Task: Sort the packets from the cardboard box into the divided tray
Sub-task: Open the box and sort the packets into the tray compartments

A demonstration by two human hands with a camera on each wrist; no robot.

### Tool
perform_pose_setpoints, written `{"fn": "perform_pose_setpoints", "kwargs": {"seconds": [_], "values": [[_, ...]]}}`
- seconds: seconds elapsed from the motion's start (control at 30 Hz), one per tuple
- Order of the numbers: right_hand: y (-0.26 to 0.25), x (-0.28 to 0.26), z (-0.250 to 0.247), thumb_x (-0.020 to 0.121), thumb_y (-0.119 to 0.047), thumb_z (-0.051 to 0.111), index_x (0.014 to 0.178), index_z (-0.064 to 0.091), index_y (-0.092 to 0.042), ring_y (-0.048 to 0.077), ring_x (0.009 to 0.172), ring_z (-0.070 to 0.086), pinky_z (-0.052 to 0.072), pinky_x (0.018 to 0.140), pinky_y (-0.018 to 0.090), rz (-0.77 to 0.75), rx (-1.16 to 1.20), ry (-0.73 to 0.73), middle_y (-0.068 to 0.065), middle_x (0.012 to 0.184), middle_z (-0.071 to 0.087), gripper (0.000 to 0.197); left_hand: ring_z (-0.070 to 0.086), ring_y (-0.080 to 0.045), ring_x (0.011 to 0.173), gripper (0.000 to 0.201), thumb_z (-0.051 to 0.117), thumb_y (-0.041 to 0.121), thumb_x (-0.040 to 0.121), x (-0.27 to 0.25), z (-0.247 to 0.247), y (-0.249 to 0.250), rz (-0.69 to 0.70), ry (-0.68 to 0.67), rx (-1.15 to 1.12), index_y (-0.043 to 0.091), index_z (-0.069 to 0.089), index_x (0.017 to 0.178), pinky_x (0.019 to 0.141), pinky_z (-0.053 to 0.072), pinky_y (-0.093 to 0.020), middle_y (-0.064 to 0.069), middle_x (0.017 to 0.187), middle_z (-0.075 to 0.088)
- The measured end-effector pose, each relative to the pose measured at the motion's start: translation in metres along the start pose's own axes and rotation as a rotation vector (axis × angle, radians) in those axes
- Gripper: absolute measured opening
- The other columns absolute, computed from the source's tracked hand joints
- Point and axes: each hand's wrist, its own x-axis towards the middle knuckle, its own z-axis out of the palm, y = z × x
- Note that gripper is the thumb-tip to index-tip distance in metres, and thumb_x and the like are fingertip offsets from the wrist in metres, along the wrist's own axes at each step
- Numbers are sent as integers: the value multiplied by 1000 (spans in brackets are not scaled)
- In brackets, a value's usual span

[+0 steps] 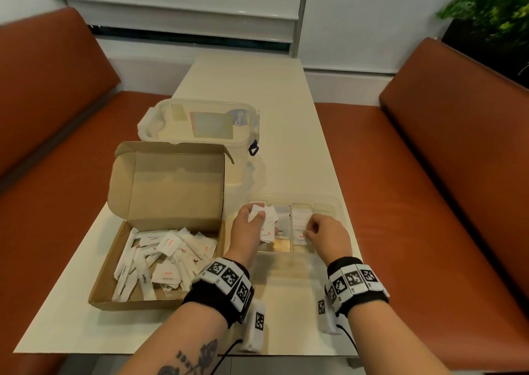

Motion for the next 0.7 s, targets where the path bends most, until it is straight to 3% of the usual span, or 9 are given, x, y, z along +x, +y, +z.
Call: {"fn": "perform_pose_setpoints", "kwargs": {"seconds": [0.2, 0.4, 0.57, 0.7], "values": [[0, 2, 3, 73, 1, 54, 69, 40, -20, 19, 65, 48, 36, 54, 26, -39, -64, -49, 0, 76, 54, 26, 69, -21, 72, 17, 46, 8, 98, 0, 0, 0, -3, -17, -4, 15, 56, 109, 86, 54, -48, -7, 98, 64], [-2, 9, 10, 74, 4, 47, 63, 32, -23, 18, 63, 45, 32, 52, 25, -21, -129, -48, -1, 73, 49, 32, 67, -30, 84, 18, 46, 6, 97, -1, -1, 1, -6, -30, 21, 19, 57, 103, 80, 57, -44, -11, 104, 62], [-3, 10, 11, 75, 5, 48, 61, 30, -22, 18, 66, 44, 31, 53, 25, -14, -147, -48, -1, 72, 46, 35, 67, -30, 85, 19, 46, 7, 97, -1, -1, 1, -9, -46, 32, 13, 55, 113, 76, 58, -39, -13, 110, 60], [-5, 10, 10, 78, 4, 46, 61, 29, -22, 20, 68, 44, 31, 55, 25, -7, -141, -47, -4, 67, 41, 36, 64, -34, 95, 17, 46, 7, 98, -4, -1, 2, -13, -67, 25, 13, 55, 111, 70, 60, -36, -16, 115, 58]]}}
